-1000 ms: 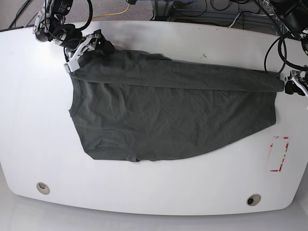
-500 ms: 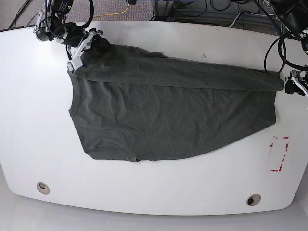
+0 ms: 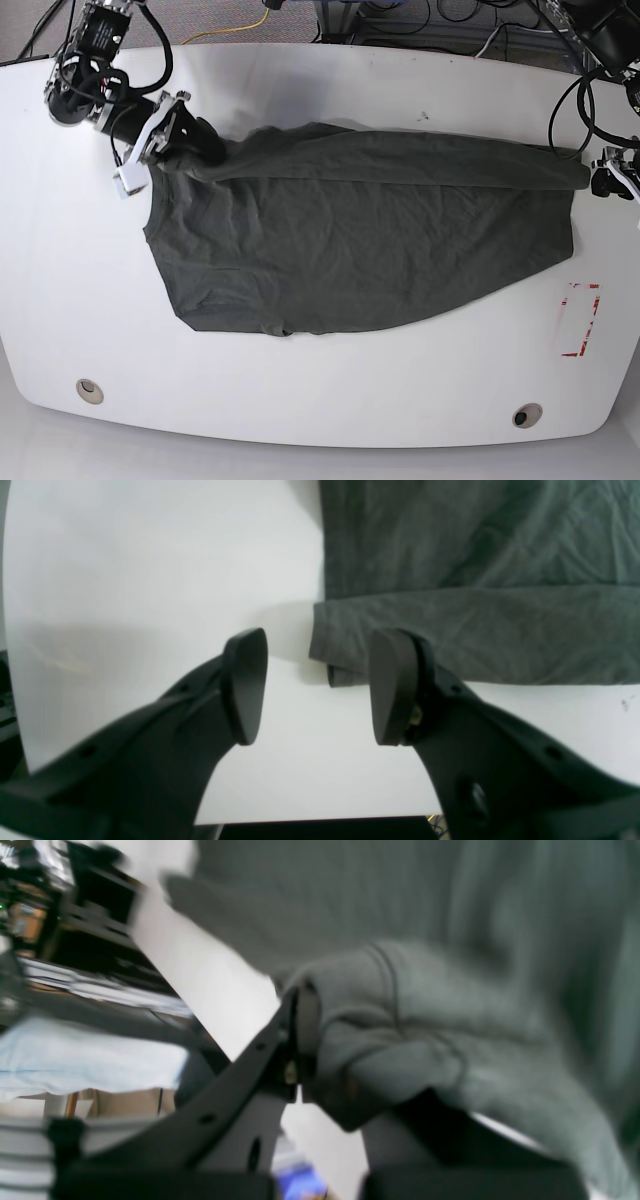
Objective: Layout the t-shirt on the table in an organized manner, then fold the t-shirt properly
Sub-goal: 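Lower the right gripper onto the shirt edge and grasp the fabric, then pull the grasped fabric outward with the right gripper, straightening the shirt edge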
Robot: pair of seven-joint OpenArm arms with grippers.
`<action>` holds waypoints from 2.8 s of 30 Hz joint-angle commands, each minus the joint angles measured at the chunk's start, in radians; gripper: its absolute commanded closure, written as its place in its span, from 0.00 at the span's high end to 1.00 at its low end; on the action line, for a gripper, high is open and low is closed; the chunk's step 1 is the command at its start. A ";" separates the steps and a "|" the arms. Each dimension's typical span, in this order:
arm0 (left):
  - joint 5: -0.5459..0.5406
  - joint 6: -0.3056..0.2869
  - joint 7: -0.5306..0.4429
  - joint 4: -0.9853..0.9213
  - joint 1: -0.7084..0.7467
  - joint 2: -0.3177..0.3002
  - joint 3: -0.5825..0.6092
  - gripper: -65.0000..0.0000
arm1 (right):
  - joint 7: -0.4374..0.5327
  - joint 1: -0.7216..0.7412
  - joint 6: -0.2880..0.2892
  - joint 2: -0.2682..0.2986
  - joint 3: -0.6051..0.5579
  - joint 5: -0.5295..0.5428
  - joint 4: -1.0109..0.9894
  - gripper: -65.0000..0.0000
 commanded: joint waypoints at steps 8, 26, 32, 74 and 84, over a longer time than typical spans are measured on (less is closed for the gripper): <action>-0.009 -0.001 -0.013 0.017 -0.012 -0.036 0.000 0.47 | 0.025 0.250 0.002 0.038 -0.060 0.079 -0.271 0.04; -0.009 -0.001 -0.013 0.080 -0.006 -0.033 0.000 0.47 | 0.047 0.376 -0.147 0.110 -0.106 0.071 -0.554 1.00; -0.009 -0.001 -0.013 0.082 -0.006 -0.033 0.000 0.47 | 0.048 0.296 -0.158 0.131 -0.109 -0.015 -0.439 0.97; -0.011 -0.001 -0.013 0.082 -0.010 -0.030 0.000 0.48 | 0.088 0.338 -0.112 0.099 -0.190 -0.340 -0.397 0.96; -0.011 -0.001 -0.013 0.082 -0.010 -0.030 -0.003 0.48 | 0.090 0.338 -0.112 0.095 -0.192 -0.340 -0.397 0.95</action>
